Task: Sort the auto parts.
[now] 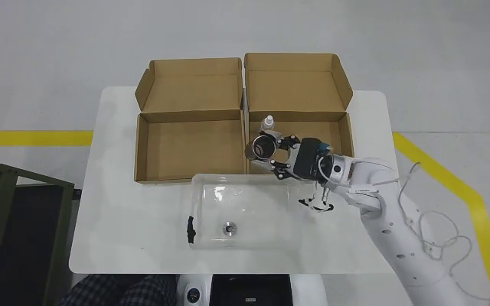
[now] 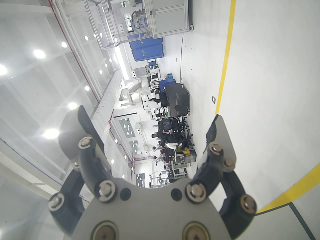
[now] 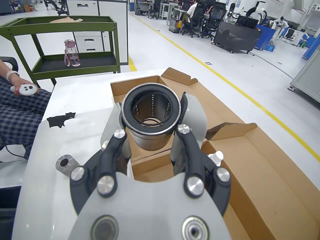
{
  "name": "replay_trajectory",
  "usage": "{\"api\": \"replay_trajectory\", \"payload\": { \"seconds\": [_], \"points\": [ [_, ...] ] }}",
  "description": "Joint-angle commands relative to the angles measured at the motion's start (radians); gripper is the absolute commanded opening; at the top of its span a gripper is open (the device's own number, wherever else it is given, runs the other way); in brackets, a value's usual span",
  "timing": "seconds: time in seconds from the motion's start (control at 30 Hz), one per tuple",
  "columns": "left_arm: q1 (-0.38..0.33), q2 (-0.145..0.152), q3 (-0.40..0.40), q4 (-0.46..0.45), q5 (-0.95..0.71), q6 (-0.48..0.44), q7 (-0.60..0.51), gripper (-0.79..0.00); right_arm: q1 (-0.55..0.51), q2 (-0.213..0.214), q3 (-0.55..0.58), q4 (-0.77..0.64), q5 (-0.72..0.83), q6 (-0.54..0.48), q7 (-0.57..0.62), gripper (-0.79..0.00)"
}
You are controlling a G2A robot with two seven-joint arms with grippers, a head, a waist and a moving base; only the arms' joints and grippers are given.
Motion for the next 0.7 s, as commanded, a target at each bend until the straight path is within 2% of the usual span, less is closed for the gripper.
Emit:
{"api": "replay_trajectory", "payload": {
  "seconds": [0.0,0.33,0.67],
  "points": [
    [0.0,0.0,0.0,0.0,0.0,0.0,0.0,0.0,0.027,-0.006,-0.026,0.019,0.0,0.011,0.012,-0.785],
    [0.0,0.0,0.0,0.0,0.0,0.0,0.0,0.0,0.183,-0.047,-0.169,0.123,-0.009,0.078,0.088,-0.785],
    [0.0,0.0,0.0,0.0,0.0,0.0,0.0,0.0,0.343,-0.105,-0.311,0.286,-0.01,0.132,0.119,-0.785]
  ]
}}
